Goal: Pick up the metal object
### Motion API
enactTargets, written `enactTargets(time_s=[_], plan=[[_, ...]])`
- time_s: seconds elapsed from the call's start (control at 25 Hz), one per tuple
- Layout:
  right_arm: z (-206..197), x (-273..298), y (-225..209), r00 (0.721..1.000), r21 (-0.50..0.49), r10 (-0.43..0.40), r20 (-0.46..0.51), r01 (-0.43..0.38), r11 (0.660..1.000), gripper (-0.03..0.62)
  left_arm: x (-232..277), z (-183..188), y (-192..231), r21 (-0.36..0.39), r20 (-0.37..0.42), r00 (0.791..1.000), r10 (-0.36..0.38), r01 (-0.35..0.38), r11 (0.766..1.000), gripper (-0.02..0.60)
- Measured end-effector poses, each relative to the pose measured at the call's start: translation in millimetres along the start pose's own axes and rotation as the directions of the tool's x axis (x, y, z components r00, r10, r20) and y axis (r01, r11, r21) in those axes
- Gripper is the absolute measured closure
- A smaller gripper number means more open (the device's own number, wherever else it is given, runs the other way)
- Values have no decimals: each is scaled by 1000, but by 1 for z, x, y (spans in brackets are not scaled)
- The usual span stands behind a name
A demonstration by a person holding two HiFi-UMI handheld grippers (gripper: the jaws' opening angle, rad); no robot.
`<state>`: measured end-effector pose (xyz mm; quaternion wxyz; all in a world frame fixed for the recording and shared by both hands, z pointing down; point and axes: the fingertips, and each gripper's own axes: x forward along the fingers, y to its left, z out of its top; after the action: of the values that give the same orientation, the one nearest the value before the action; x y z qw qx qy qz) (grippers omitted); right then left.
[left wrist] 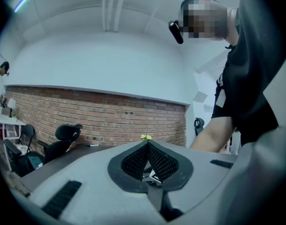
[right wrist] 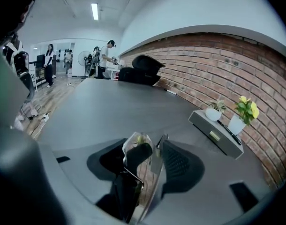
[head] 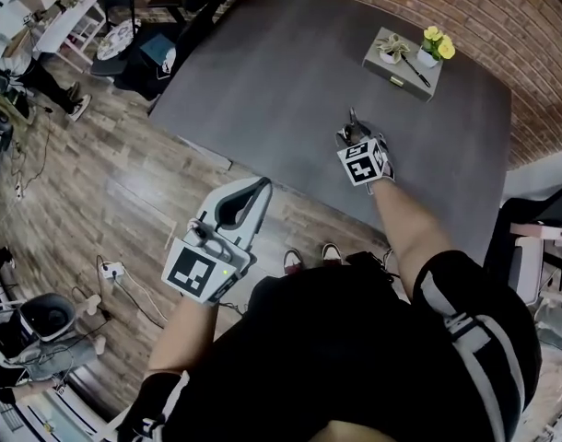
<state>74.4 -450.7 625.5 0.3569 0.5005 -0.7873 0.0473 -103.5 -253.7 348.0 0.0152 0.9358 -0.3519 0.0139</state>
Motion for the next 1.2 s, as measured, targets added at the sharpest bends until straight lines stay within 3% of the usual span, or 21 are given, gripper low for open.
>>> enactTargets(time_s=[0.12,0.4,0.6,0.76,0.88,0.96,1.08,1.2], plan=[[-4,6,-1,1000,-5,-20,-19,20,1000,416,-5,-2,3,0,-9,1000,16,-16,1000,574],[-6,3,-7,996,-93,-71,-52,66,993,471,-4,-4,0,-3,-12,1000,11,-11,1000,574],[-2,-18,-19,998,-24,-69,-2,69,997,508,0,-2,-4,-4,-2,1000,-9,9,1000,574],[18,-55,-33,990,115,-53,128,38,993,510,6,3,-7,4,21,999,-34,34,999,574],[45,-109,-34,956,231,-17,293,-53,972,510,11,9,-11,11,41,998,-56,56,998,574],[64,-156,-31,912,283,12,411,-140,949,510,14,12,-14,17,50,996,-72,71,997,574],[90,-231,-22,841,290,32,539,-221,931,510,20,16,-15,30,63,994,-90,89,996,574],[104,-286,-14,787,273,23,616,-241,931,510,26,19,-16,36,79,992,-101,98,994,574]])
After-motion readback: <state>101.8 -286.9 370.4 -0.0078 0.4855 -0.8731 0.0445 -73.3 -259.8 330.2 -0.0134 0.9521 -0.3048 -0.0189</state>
